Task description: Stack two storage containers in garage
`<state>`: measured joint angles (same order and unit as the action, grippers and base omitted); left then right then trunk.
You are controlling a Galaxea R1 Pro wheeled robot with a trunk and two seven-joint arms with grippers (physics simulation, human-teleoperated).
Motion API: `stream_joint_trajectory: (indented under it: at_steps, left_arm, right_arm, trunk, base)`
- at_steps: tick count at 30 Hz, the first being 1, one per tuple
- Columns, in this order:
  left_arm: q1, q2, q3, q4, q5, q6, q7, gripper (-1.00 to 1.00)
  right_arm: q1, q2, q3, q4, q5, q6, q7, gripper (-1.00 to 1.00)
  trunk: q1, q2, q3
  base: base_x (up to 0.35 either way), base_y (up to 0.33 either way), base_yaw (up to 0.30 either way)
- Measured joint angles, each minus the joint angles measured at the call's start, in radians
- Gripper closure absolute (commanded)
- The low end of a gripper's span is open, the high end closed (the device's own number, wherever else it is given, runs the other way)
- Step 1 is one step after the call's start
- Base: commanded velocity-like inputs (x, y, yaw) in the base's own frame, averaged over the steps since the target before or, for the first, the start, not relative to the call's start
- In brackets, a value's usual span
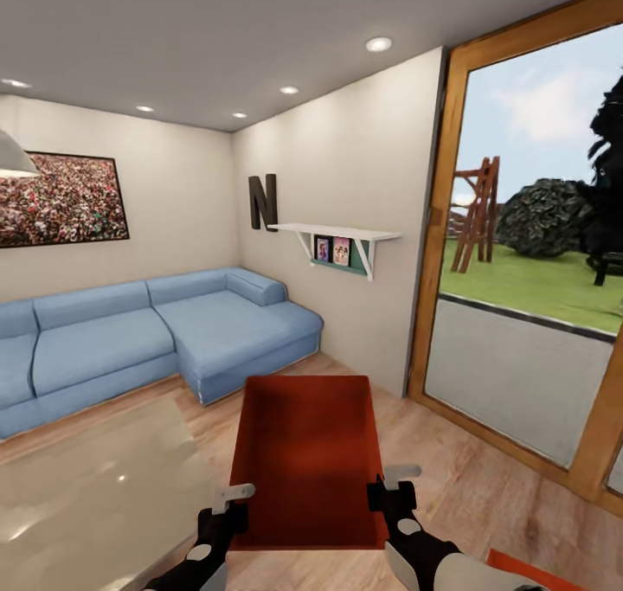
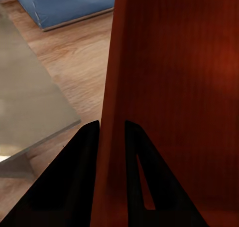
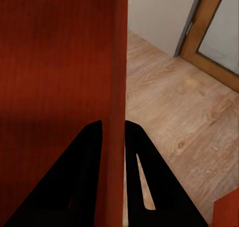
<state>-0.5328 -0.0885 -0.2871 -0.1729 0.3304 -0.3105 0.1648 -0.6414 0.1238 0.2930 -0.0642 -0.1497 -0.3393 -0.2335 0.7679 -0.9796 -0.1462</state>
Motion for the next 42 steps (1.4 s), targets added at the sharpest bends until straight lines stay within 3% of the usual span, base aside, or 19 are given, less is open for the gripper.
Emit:
stream_joint_trajectory:
  at_steps: [42]
  left_arm:
    - [0.0, 0.002, -0.003, -0.004, -0.001, 0.0, 0.0, 1.0]
  right_arm:
    - [0.001, 0.001, 0.001, 0.002, -0.005, -0.008, -0.001, 1.0]
  trunk:
    - [0.0, 0.0, 0.0]
  base:
    - [0.0, 0.0, 0.3]
